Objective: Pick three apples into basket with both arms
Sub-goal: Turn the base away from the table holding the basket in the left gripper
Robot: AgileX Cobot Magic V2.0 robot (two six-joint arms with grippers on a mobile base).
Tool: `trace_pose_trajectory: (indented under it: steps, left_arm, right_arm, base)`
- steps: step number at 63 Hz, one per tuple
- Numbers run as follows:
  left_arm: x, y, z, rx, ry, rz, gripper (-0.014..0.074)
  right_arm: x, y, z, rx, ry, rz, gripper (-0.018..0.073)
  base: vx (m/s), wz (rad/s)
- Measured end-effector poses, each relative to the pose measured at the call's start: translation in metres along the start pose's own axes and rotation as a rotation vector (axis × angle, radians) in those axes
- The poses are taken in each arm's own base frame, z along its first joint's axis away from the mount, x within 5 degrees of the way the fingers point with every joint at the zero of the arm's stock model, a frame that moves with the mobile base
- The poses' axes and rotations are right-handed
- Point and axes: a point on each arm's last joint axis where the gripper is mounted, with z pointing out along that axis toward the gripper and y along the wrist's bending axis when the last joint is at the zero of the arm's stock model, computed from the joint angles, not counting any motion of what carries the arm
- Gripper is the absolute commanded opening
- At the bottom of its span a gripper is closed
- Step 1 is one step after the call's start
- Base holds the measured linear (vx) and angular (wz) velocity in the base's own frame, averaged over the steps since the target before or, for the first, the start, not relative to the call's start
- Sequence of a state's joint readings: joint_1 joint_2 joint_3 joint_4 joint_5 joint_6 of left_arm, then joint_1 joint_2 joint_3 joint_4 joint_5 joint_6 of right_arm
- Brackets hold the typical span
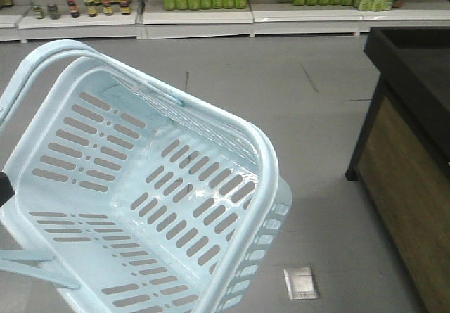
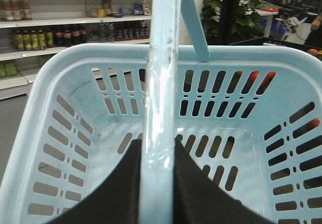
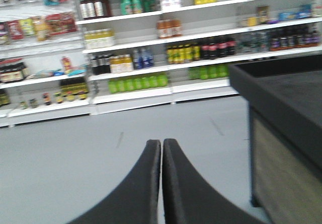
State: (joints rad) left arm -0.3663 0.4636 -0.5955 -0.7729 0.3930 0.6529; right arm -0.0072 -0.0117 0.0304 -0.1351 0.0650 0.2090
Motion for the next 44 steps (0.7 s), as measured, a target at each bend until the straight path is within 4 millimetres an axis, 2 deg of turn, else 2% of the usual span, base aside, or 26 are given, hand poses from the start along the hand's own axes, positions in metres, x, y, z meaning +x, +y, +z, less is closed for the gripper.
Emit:
trace_pose_trajectory:
  steps: [22, 44]
  left_arm:
    - [0.0000, 0.0000, 0.0000, 0.000, 0.000, 0.000, -0.0006]
    - [0.0000, 0.0000, 0.0000, 0.000, 0.000, 0.000, -0.0006]
  right_arm:
    - [0.0000, 0.0000, 0.0000, 0.000, 0.000, 0.000, -0.0005]
    - [0.0000, 0.0000, 0.0000, 0.000, 0.000, 0.000, -0.0005]
  base:
    - [0.12, 0.51]
    - [0.20, 0.29]
